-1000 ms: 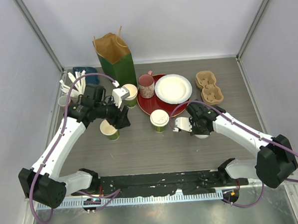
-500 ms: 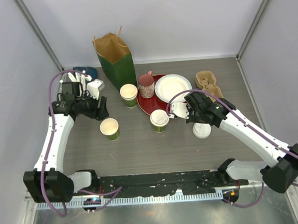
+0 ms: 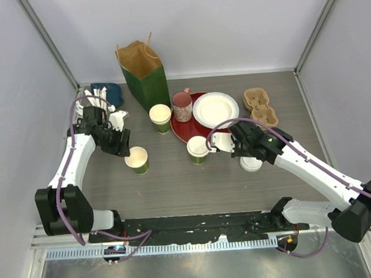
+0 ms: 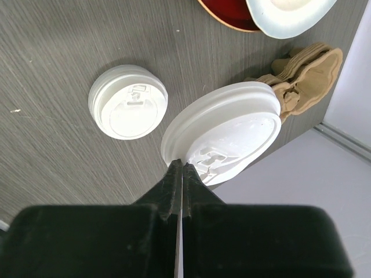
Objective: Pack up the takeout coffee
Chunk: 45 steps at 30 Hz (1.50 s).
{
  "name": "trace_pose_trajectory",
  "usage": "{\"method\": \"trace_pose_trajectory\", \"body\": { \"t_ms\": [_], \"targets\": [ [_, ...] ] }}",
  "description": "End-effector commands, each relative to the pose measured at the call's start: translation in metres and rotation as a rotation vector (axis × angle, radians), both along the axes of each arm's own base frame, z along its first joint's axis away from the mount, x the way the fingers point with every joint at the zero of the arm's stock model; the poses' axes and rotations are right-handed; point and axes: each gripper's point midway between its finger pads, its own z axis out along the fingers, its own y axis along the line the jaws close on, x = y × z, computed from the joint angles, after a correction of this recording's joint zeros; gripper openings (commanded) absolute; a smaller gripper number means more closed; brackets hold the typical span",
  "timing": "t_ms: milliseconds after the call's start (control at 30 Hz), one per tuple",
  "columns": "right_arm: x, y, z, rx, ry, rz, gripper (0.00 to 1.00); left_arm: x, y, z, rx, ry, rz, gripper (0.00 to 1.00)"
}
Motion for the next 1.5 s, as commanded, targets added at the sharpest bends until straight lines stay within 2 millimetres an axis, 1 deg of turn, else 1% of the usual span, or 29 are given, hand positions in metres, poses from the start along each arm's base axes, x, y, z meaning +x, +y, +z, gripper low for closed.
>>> {"method": "trace_pose_trajectory", "body": {
  "t_ms": [0, 67, 100, 167, 200, 233, 267, 400, 433, 467, 500, 533, 633, 733, 833, 900, 967, 1000, 1067, 1100, 1133, 1167, 1200, 1233, 1267, 1367, 1400, 1467],
  "targets": [
    [0.0, -0.003, 0.013, 0.037, -0.071, 0.004, 0.01, 0.001, -0.002, -0.009, -0.017, 0.013, 0.016, 0.55],
    [-0.001, -0.003, 0.014, 0.043, -0.075, 0.004, 0.01, 0.0, -0.006, -0.015, -0.045, 0.034, 0.018, 0.49],
    [-0.001, -0.003, 0.015, 0.047, -0.078, 0.004, 0.01, 0.0, -0.008, -0.016, -0.057, 0.042, 0.017, 0.41],
    [-0.002, -0.002, 0.016, 0.055, -0.082, 0.003, 0.01, -0.003, -0.017, -0.023, -0.088, 0.077, 0.008, 0.3],
    [-0.001, -0.002, 0.018, 0.059, -0.083, 0.003, 0.01, -0.005, -0.02, -0.024, -0.096, 0.089, 0.002, 0.14],
    [-0.001, -0.001, 0.018, 0.062, -0.082, 0.001, 0.01, -0.008, -0.026, -0.025, -0.098, 0.095, -0.018, 0.06],
    [-0.001, -0.001, 0.018, 0.063, -0.081, -0.001, 0.01, -0.01, -0.032, -0.025, -0.094, 0.092, -0.038, 0.0],
    [0.001, 0.001, 0.022, 0.066, -0.088, -0.001, 0.01, -0.014, -0.055, -0.02, -0.073, 0.052, -0.094, 0.0],
    [0.001, 0.001, 0.022, 0.069, -0.087, -0.003, 0.01, -0.017, -0.069, -0.019, -0.059, 0.044, -0.144, 0.0],
    [0.002, 0.003, 0.021, 0.071, -0.082, -0.002, 0.01, -0.017, -0.075, -0.017, -0.045, 0.031, -0.162, 0.0],
    [0.003, 0.006, 0.024, 0.076, -0.084, -0.003, 0.01, -0.018, -0.086, -0.016, -0.009, 0.01, -0.202, 0.0],
    [0.004, 0.007, 0.024, 0.077, -0.084, -0.003, 0.01, -0.016, -0.091, -0.013, 0.01, -0.008, -0.219, 0.0],
    [0.004, 0.015, 0.028, 0.085, -0.087, 0.006, 0.01, -0.009, -0.101, -0.011, 0.067, -0.043, -0.256, 0.0],
    [0.004, 0.025, 0.03, 0.084, -0.088, 0.029, 0.01, 0.0, -0.109, -0.014, 0.087, -0.059, -0.271, 0.0],
    [0.002, 0.033, 0.033, 0.067, -0.087, 0.052, 0.01, 0.001, -0.122, -0.018, 0.089, -0.064, -0.307, 0.0],
    [0.0, 0.037, 0.038, 0.061, -0.087, 0.064, 0.01, 0.001, -0.129, -0.017, 0.088, -0.077, -0.328, 0.0],
    [-0.002, 0.045, 0.039, 0.055, -0.076, 0.088, 0.01, 0.005, -0.132, -0.011, 0.079, -0.1, -0.329, 0.0],
    [-0.002, 0.048, 0.044, 0.063, -0.079, 0.096, 0.01, 0.008, -0.133, -0.009, 0.075, -0.113, -0.328, 0.0],
    [-0.006, 0.058, 0.046, 0.073, -0.064, 0.13, 0.01, 0.011, -0.136, -0.006, 0.07, -0.129, -0.332, 0.0],
    [-0.007, 0.062, 0.052, 0.082, -0.068, 0.143, 0.01, 0.011, -0.136, -0.006, 0.07, -0.131, -0.339, 0.0],
    [-0.008, 0.065, 0.052, 0.084, -0.061, 0.156, 0.01, 0.01, -0.136, -0.005, 0.067, -0.129, -0.341, 0.01],
    [-0.011, 0.071, 0.051, 0.081, -0.052, 0.177, 0.01, 0.009, -0.136, -0.005, 0.064, -0.123, -0.346, 0.1],
    [-0.012, 0.076, 0.055, 0.089, -0.051, 0.192, 0.01, 0.004, -0.138, -0.002, 0.055, -0.109, -0.365, 0.19],
    [-0.013, 0.079, 0.055, 0.087, -0.045, 0.204, 0.01, 0.002, -0.137, 0.001, 0.05, -0.109, -0.371, 0.28],
    [-0.015, 0.083, 0.052, 0.072, -0.027, 0.22, 0.01, 0.0, -0.137, 0.008, 0.047, -0.122, -0.377, 0.46],
    [-0.021, 0.101, 0.055, 0.067, -0.01, 0.279, 0.01, -0.004, -0.131, 0.023, 0.059, -0.161, -0.392, 0.61],
    [-0.023, 0.112, 0.057, 0.064, -0.005, 0.308, 0.01, -0.008, -0.128, 0.034, 0.06, -0.181, -0.392, 0.63],
    [-0.026, 0.124, 0.058, 0.061, 0.009, 0.355, 0.01, -0.013, -0.122, 0.045, 0.075, -0.195, -0.39, 0.67]
  ]
}}
